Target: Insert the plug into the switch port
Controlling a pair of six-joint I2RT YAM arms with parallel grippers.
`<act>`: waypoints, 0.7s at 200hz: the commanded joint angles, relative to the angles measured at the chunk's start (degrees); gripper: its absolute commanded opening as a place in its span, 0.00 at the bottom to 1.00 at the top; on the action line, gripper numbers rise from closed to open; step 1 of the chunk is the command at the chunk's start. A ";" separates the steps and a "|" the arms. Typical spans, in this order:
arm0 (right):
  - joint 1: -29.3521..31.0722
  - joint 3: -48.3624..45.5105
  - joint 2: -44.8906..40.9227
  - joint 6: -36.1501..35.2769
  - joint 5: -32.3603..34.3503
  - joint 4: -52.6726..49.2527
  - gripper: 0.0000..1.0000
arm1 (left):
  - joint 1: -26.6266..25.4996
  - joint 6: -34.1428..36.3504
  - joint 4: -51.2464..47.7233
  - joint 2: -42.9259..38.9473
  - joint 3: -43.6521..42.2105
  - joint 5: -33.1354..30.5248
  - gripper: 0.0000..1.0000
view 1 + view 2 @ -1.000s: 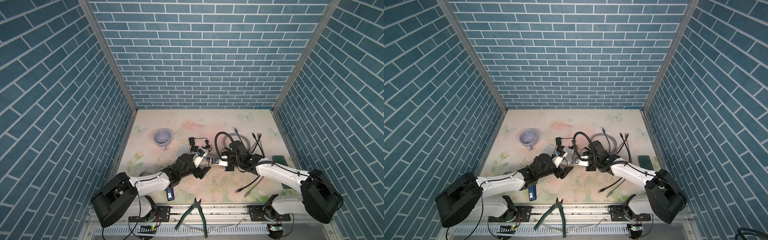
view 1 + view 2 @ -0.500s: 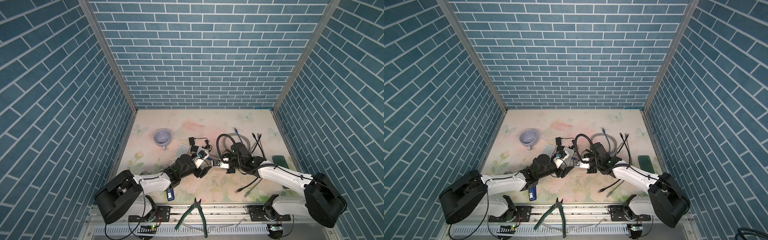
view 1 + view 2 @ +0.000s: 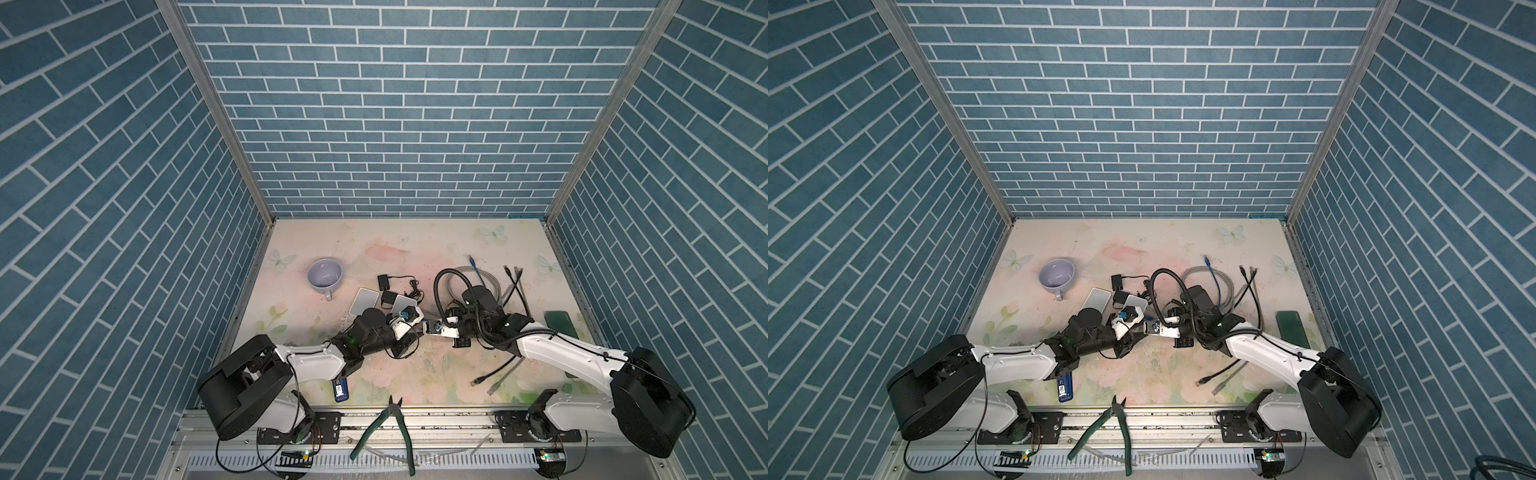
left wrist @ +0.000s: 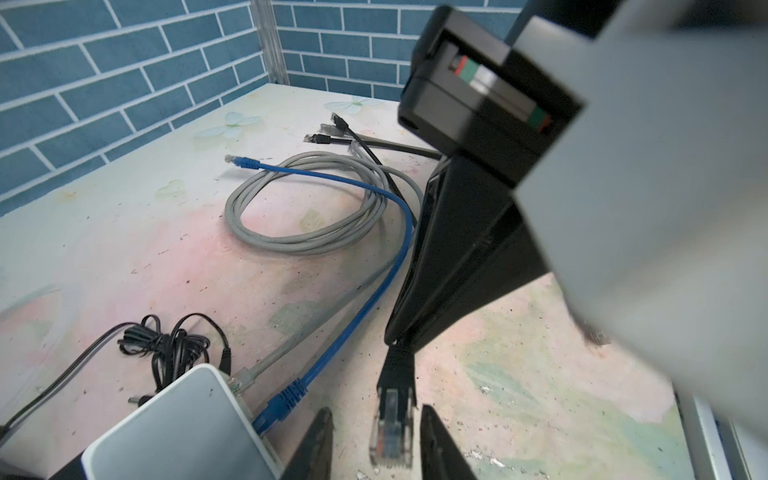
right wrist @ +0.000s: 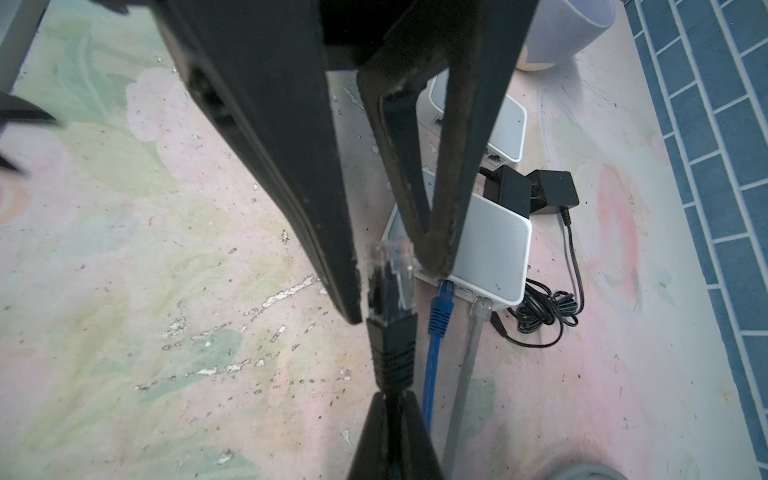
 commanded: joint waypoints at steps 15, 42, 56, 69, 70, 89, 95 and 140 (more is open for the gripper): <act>0.55 -1.13 -0.81 -1.83 -1.29 0.55 0.04 | 0.02 0.51 -0.26 0.70 1.57 2.90 0.30; 0.63 -0.70 -0.51 -2.30 -0.78 -0.40 0.04 | 0.02 0.89 0.21 0.30 1.19 3.54 0.29; 0.68 -0.76 -0.50 -2.46 -0.51 -0.69 0.04 | 0.02 1.11 0.29 0.16 1.10 3.63 0.27; 0.63 -0.77 -0.57 -2.48 -0.24 -0.82 0.04 | 0.02 1.59 -0.10 0.17 1.18 3.58 0.22; 0.63 -0.78 -0.59 -2.48 -0.24 -0.83 0.04 | 0.02 1.62 -0.13 0.17 1.23 3.59 0.22; 0.72 -0.77 -0.70 -2.48 -0.08 -0.84 0.04 | 0.02 2.15 -1.18 0.17 1.51 3.32 0.13; 0.75 -0.76 -0.70 -2.48 0.01 -0.84 0.04 | 0.02 2.23 -1.49 0.18 1.54 3.32 0.10; 0.72 -0.04 -0.63 -2.21 -1.27 -2.23 0.14 | 0.00 2.77 -2.05 0.74 1.33 2.29 0.04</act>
